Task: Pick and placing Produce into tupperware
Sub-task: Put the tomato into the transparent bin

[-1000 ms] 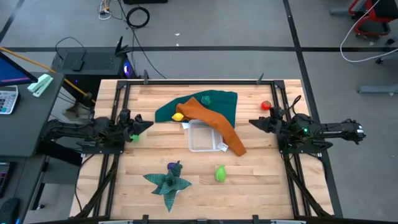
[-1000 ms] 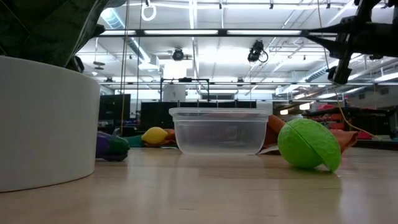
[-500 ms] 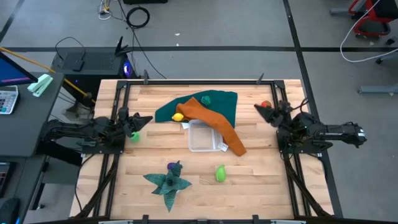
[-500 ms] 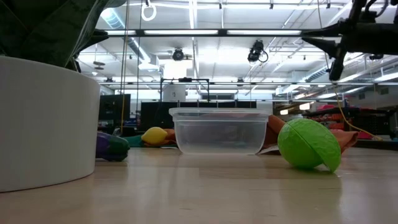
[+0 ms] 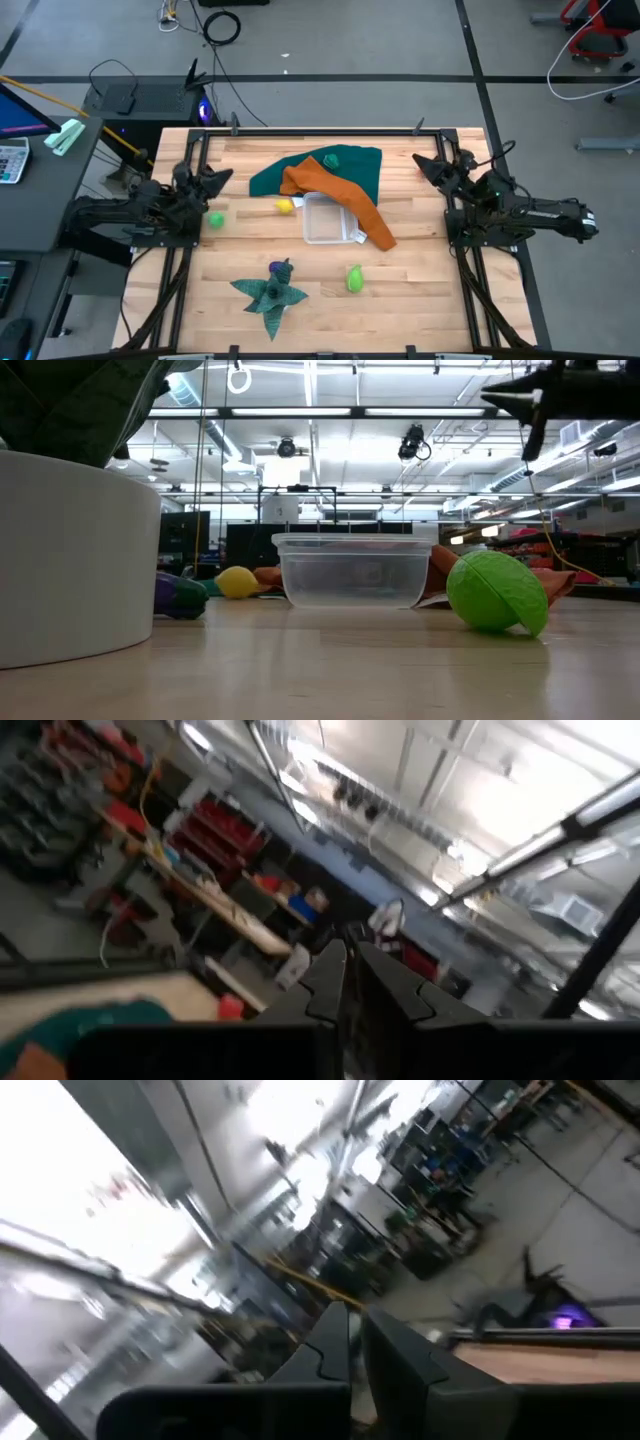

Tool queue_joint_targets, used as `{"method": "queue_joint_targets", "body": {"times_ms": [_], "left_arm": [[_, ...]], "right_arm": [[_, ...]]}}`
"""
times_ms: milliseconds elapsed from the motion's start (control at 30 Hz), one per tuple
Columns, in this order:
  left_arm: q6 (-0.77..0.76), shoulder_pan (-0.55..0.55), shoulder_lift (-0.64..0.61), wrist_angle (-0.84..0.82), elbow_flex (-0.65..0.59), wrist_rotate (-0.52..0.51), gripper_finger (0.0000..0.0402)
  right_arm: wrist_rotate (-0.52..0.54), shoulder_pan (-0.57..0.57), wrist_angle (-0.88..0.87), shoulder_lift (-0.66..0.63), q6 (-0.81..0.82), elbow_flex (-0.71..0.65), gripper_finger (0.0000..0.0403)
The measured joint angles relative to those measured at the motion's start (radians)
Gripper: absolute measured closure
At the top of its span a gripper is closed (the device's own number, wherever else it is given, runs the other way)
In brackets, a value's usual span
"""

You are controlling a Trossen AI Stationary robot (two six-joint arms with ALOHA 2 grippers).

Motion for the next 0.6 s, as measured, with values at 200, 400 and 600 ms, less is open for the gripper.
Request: {"method": "queue_joint_targets", "body": {"times_ms": [200,400,600], "left_arm": [[0.039,0.079,0.000,-0.049,0.069,0.001,0.0370],[0.058,0.130,0.016,-0.327,0.211,0.051,0.0373],[0.133,0.157,0.117,-0.552,0.380,0.098,0.0362]], "right_arm": [[-0.062,-0.037,-0.433,0.149,-0.064,0.276,0.0402],[-0.063,-0.074,-0.716,0.287,-0.149,0.524,0.0402],[-0.062,-0.126,-0.849,0.386,-0.222,0.721,0.0400]]}}
